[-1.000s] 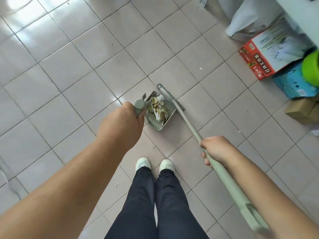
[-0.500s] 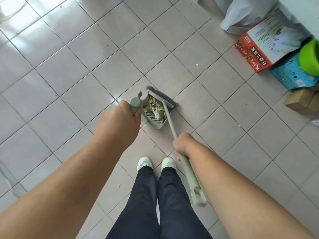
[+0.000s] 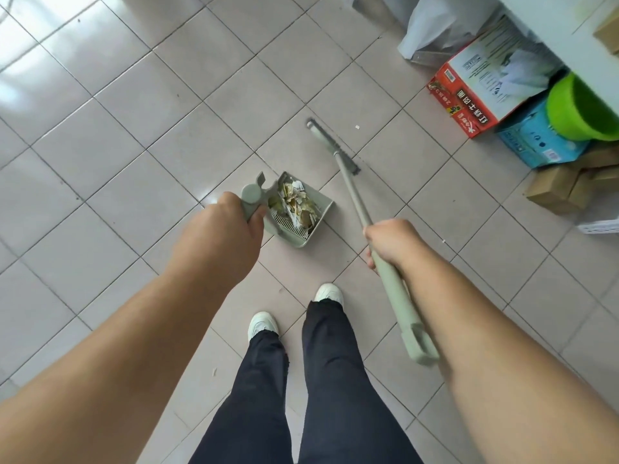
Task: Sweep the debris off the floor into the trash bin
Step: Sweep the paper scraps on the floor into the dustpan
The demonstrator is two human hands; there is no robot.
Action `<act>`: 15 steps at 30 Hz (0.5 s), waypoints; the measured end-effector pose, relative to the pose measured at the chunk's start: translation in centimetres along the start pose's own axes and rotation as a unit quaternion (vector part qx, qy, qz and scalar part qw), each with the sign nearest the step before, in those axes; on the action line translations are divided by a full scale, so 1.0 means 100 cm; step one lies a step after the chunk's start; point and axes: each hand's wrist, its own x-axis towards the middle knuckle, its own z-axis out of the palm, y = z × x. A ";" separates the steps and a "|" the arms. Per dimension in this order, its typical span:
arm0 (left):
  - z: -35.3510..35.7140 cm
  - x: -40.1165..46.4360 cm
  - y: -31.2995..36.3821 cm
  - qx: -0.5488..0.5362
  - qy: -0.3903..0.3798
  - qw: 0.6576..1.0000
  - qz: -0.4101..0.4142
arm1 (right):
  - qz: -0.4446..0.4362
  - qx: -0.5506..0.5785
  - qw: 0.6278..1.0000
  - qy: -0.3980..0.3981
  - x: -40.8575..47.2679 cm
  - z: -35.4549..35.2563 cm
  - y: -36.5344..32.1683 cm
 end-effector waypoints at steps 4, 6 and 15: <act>0.005 0.007 0.020 0.011 0.002 1.000 -0.006 | -0.018 0.010 0.999 0.034 0.059 -0.033 -0.041; 0.007 0.010 0.031 0.019 -0.006 1.000 -0.007 | -0.023 0.006 0.999 0.047 0.087 -0.046 -0.062; 0.013 0.026 0.069 0.049 -0.017 0.999 -0.007 | 0.030 -0.116 0.993 0.009 0.159 -0.054 -0.102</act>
